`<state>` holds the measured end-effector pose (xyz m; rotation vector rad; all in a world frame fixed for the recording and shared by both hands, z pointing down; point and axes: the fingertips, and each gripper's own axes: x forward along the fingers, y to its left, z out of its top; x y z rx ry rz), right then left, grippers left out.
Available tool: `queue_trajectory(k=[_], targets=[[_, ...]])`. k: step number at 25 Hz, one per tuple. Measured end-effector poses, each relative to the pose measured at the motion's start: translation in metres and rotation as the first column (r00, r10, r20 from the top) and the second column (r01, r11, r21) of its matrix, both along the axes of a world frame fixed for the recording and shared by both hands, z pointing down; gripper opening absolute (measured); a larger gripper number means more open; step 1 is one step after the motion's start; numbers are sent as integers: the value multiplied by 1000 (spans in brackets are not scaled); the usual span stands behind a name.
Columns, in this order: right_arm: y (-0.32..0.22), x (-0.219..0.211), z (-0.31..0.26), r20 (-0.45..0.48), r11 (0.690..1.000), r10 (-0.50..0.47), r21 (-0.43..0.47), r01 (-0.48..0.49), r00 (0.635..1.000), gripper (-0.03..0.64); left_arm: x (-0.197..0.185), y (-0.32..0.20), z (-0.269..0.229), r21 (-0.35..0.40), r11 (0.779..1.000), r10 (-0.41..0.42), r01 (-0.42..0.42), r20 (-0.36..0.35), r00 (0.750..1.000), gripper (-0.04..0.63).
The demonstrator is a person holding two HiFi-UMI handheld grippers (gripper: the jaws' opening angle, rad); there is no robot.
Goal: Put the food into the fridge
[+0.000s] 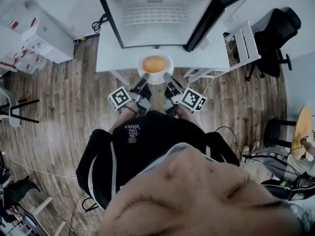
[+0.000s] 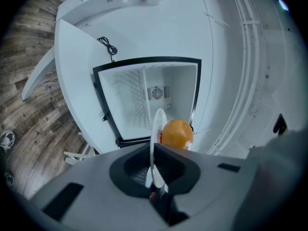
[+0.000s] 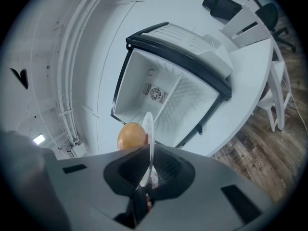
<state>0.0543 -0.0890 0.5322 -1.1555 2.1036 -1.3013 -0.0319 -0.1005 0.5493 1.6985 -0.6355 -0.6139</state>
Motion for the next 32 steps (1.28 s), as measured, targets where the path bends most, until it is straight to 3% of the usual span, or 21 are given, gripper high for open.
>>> queue_trajectory(k=[22, 32], targets=[[-75, -18, -8, -7, 999, 52, 9, -52, 999, 23, -16, -80, -10, 9, 998, 60, -59, -24, 998, 28], [-94, -24, -10, 2, 994, 104, 23, -104, 995, 23, -24, -103, -8, 10, 995, 103, -103, 9, 995, 29]])
